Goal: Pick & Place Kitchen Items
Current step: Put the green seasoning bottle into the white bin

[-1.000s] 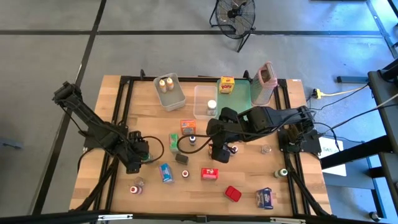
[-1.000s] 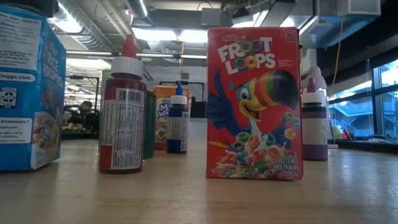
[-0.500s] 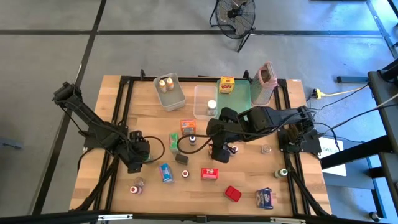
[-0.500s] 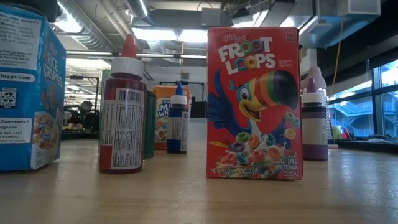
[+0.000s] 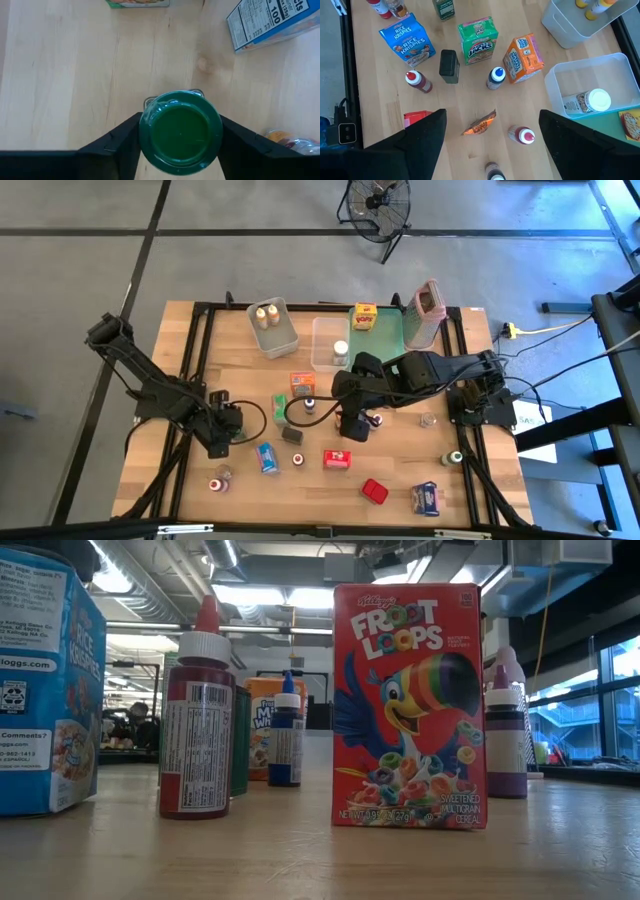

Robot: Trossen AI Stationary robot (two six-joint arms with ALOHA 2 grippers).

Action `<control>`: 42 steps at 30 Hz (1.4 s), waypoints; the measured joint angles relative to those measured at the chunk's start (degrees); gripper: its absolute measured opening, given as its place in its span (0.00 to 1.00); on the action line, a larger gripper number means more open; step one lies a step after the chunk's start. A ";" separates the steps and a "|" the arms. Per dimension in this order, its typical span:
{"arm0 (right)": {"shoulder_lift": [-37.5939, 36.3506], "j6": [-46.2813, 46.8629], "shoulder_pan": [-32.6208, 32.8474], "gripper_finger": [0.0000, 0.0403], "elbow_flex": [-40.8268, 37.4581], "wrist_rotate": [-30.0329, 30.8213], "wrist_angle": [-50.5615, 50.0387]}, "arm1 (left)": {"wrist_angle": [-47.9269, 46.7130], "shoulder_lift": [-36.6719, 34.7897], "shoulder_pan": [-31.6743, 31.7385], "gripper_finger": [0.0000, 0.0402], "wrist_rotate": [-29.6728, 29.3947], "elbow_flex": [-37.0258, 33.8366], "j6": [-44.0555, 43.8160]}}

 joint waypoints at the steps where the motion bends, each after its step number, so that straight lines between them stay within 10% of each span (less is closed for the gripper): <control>1: 0.00 0.00 0.00 0.80 0.00 0.00 -0.02 | -0.01 -0.01 0.00 0.51 0.26 0.00 -0.32; 27: -0.84 -1.73 0.60 0.80 0.02 0.00 -4.77 | -28.46 -0.64 1.45 0.51 -2.61 18.24 -6.33; 42: -11.62 -5.34 4.22 0.80 0.02 3.06 -5.05 | -35.06 2.89 26.09 0.51 -12.91 41.22 20.73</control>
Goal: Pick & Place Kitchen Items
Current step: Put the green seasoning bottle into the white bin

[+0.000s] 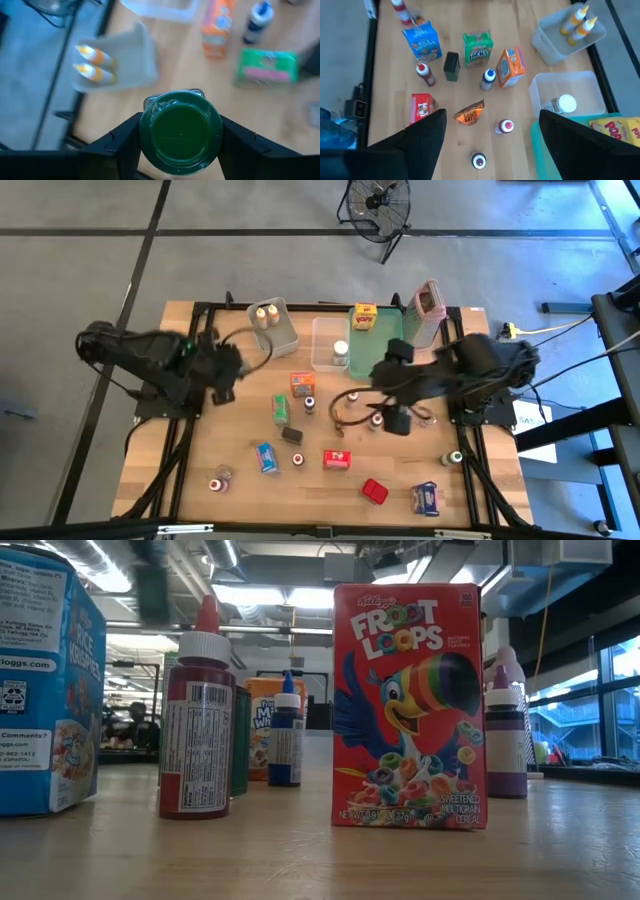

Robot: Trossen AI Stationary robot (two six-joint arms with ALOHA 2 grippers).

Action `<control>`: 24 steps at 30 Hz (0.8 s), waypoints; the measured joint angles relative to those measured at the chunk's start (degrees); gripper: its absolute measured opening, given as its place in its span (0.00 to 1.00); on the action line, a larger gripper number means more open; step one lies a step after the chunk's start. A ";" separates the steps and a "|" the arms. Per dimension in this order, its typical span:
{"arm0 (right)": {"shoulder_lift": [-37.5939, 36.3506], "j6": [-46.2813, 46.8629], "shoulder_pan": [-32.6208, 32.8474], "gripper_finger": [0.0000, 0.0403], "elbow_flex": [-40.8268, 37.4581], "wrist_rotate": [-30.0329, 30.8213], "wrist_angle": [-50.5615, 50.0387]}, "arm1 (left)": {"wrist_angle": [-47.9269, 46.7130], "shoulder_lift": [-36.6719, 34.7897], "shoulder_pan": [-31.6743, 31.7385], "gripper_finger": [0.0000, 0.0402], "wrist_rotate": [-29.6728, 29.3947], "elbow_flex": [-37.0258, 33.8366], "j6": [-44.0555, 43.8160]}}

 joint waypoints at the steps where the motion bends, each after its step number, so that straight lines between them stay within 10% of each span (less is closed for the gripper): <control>1: -1.03 -0.30 0.25 0.80 0.00 -0.02 -0.02 | 0.17 1.04 2.61 0.51 0.00 1.96 3.19; 12: -8.95 -5.06 3.89 0.80 0.00 -0.04 0.00 | 5.11 22.33 26.18 0.51 11.01 31.09 35.52; 24: -11.74 -11.01 4.46 0.80 0.00 -0.30 0.00 | 7.52 44.15 31.71 0.51 26.27 45.69 49.83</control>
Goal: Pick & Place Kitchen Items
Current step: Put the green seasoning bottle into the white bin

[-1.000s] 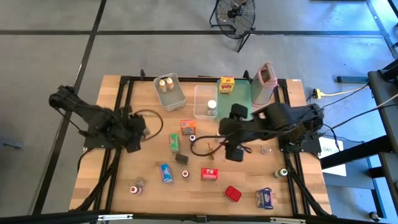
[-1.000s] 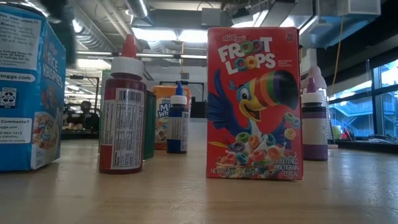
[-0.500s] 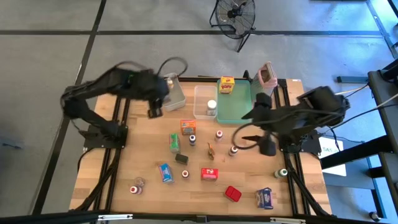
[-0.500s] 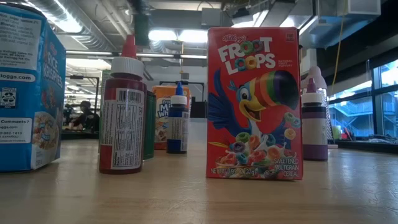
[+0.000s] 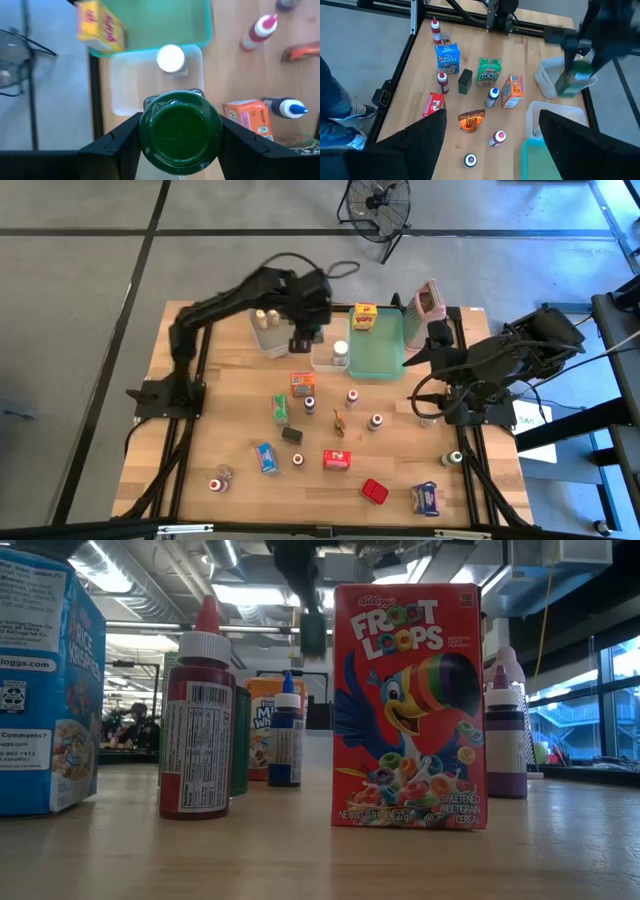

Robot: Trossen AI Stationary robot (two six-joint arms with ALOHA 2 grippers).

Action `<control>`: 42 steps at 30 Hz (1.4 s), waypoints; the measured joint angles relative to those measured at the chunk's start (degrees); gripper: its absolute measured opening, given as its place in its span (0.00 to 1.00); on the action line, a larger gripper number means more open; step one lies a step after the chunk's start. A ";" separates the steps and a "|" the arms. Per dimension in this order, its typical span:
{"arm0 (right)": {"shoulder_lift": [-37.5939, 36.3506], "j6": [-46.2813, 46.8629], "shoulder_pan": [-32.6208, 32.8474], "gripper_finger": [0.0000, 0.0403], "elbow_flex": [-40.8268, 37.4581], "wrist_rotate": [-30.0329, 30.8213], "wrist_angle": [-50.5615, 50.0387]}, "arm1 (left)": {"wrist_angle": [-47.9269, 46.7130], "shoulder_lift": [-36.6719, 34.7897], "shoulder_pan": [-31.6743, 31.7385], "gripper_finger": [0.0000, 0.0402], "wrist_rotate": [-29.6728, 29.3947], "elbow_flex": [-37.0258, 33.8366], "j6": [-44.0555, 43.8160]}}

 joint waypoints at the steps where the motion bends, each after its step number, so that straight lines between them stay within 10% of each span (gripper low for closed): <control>1: -0.06 -0.21 0.00 0.80 0.00 -0.29 0.00 | 0.01 1.20 0.02 0.51 0.44 0.00 0.27; 42: -0.07 -1.68 -0.24 0.80 0.00 -1.23 0.00 | 14.97 8.73 5.40 0.51 14.44 -14.77 7.66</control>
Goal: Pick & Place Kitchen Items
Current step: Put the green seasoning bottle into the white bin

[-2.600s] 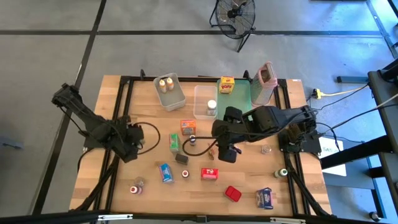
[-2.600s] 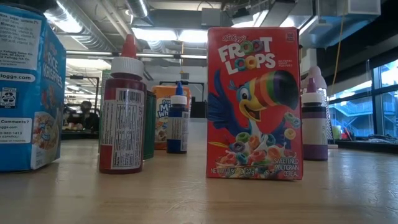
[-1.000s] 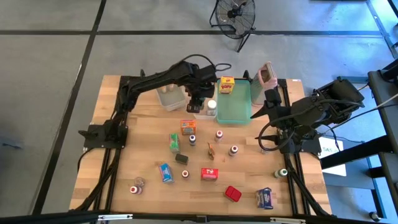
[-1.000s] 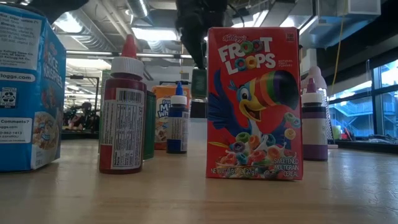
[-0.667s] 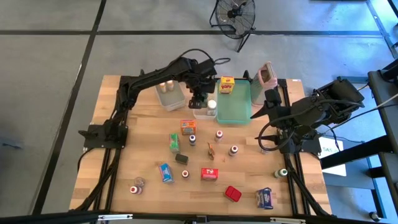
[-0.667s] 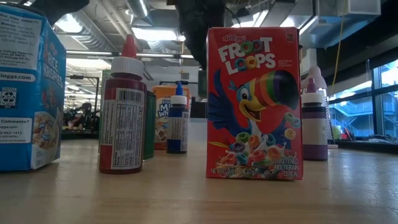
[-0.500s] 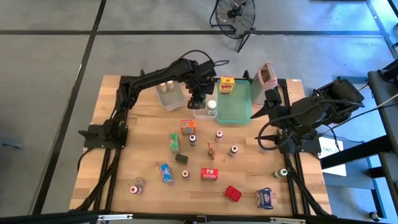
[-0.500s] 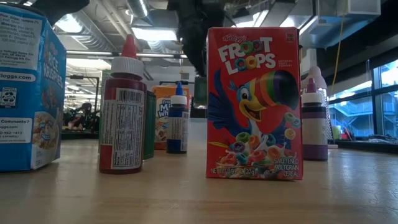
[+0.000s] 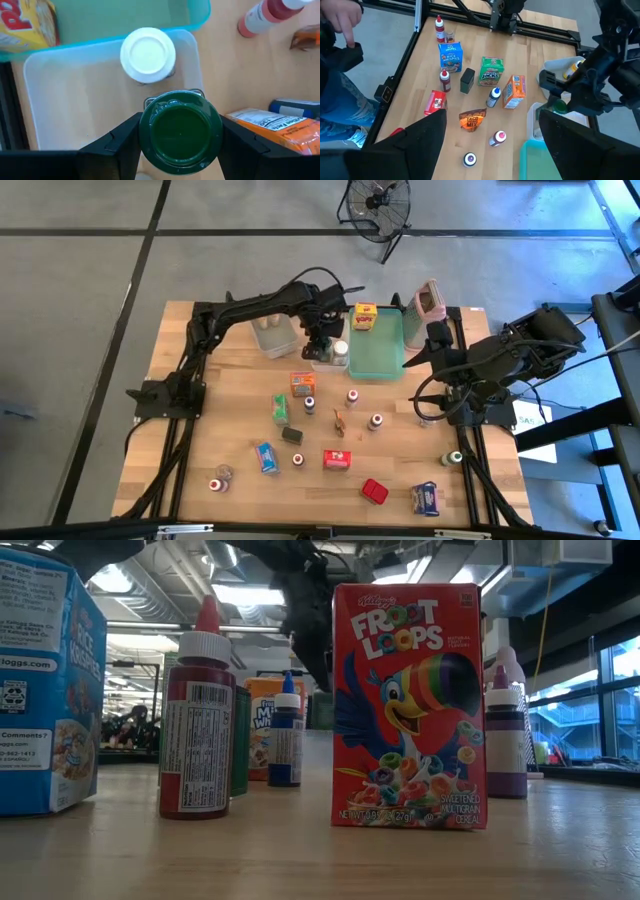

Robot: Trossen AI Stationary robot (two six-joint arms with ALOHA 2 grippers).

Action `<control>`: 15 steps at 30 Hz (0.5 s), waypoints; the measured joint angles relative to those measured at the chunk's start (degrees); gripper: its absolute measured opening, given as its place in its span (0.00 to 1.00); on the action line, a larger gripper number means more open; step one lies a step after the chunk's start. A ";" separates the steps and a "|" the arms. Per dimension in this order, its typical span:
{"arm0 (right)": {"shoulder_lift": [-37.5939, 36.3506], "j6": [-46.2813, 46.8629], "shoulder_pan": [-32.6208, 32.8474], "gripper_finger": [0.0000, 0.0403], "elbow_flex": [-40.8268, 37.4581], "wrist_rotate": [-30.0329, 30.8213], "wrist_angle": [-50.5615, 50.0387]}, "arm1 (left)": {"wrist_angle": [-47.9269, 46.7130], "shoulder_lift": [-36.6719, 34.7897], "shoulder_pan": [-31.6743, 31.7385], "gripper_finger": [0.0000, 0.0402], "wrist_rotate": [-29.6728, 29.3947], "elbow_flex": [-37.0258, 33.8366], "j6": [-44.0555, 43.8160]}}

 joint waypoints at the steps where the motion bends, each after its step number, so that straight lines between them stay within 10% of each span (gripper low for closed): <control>1: 0.00 0.00 0.00 0.80 0.00 0.00 0.00 | 1.33 -0.03 -0.04 0.51 0.14 -0.61 0.19; 15: 0.02 0.45 0.00 0.80 0.00 -0.02 0.00 | 9.36 -0.04 -0.07 0.51 -0.39 -7.16 1.38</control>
